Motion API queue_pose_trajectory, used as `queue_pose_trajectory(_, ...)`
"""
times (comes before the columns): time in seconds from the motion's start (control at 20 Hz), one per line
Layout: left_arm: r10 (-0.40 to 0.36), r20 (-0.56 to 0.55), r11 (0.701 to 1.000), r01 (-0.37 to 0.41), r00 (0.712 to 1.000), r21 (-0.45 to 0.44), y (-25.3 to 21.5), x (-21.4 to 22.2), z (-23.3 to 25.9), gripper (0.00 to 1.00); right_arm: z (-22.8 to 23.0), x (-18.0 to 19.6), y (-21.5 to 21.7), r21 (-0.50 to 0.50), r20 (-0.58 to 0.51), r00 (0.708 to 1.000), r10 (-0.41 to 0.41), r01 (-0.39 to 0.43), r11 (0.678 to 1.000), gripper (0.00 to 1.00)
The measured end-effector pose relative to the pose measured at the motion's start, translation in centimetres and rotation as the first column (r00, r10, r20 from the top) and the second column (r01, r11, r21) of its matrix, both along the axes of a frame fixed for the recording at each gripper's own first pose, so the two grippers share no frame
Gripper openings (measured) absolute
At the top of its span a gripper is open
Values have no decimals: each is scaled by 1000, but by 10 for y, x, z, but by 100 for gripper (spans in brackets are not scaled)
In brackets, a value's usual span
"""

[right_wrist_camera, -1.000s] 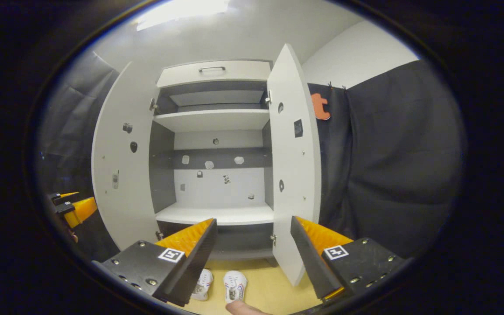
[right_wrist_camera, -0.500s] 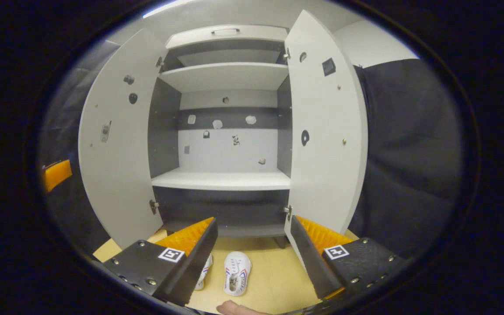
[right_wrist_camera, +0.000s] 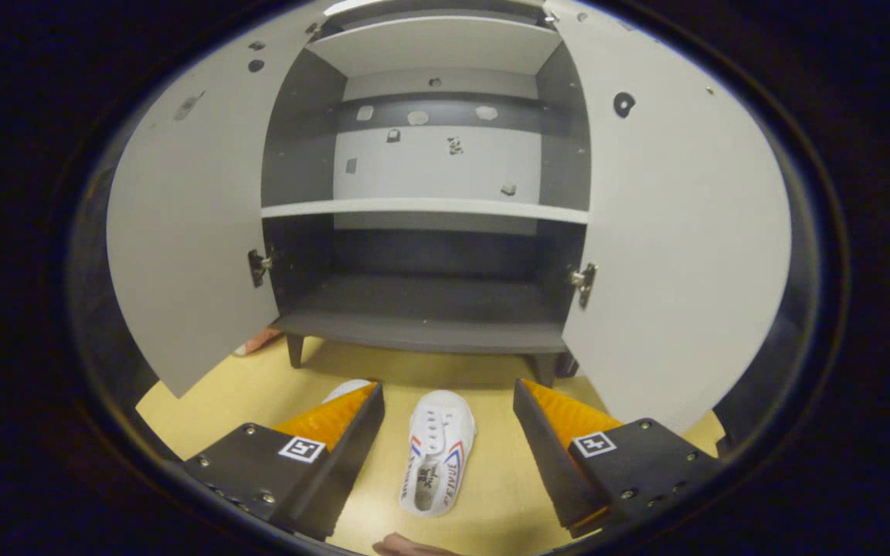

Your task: Grab one shoe with the right hand and put it into the shoe cabinet, grab the other shoe with the left hand and put it into the shoe cabinet; then close the right door with the right hand and the left door with the left hand.

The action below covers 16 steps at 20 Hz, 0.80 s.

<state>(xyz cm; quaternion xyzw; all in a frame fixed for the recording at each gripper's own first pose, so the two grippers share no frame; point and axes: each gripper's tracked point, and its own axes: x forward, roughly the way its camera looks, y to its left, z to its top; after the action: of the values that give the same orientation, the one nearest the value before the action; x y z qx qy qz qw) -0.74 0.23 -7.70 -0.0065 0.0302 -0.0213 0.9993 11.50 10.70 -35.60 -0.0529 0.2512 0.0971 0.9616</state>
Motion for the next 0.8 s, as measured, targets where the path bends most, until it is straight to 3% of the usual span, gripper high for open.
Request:
queue_pose_trajectory(0.15,-8,5,1000,8,1000,24,1,-4,-3,93,-55,-7,16,-28,-97,995,16,-19,999,100)
queue_pose_trajectory(0.25,-7,1,1000,7,1000,11,3,-7,-7,96,-87,-11,20,-23,-152,988,-2,-2,1000,98)
queue_pose_trajectory(0.3,-8,-3,1000,8,1000,0,4,-7,-10,96,-100,-15,20,-18,-179,984,-15,12,1000,89)
queue_pose_trajectory(0.4,-8,-19,1000,7,1000,-10,8,-8,-17,93,-124,-25,20,-8,-240,970,-41,40,999,83)
queue_pose_trajectory(0.5,1,-32,1000,-1,999,-11,12,-6,-22,96,-140,-30,25,17,-276,960,-48,55,998,81)
queue_pose_trajectory(0.55,1,-39,1000,-2,999,-14,14,-6,-24,96,-145,-30,23,7,-288,955,-68,73,997,75)
queue_pose_trajectory(0.6,-2,-46,1000,2,999,-19,13,-5,-26,96,-152,-26,25,16,-302,951,-65,73,997,57)
queue_pose_trajectory(0.75,-31,-53,999,29,998,-26,6,-5,-30,96,-163,-6,24,2,-288,953,-95,100,995,55)
queue_pose_trajectory(0.8,-30,-50,999,29,998,-22,7,-6,-30,96,-164,-2,22,3,-274,955,-115,121,993,32)
